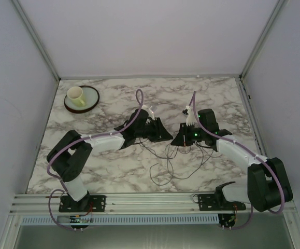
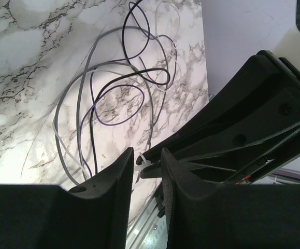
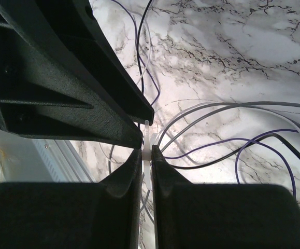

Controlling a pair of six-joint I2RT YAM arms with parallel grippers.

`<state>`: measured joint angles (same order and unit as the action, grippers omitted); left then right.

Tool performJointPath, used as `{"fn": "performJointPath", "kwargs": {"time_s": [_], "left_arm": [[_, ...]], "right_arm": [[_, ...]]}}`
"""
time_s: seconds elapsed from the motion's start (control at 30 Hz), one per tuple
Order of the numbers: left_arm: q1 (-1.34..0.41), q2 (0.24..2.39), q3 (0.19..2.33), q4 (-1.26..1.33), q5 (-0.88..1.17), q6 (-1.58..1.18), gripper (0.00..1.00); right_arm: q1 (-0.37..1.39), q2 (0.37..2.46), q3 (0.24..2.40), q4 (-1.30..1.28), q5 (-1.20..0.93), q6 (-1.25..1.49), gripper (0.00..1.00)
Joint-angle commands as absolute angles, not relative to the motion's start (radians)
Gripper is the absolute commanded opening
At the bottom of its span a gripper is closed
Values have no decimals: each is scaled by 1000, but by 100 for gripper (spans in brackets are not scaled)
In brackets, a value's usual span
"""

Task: Zip-tie the wires
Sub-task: Tie the cable at the center of the board.

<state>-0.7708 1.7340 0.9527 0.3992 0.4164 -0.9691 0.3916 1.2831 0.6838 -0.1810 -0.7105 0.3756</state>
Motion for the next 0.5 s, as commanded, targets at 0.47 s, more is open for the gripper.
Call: {"fn": "performJointPath", "kwargs": {"time_s": [0.47], "left_arm": [[-779, 1781, 978, 460, 441, -994, 24]], "right_arm": [[406, 1275, 715, -167, -708, 365, 0]]}}
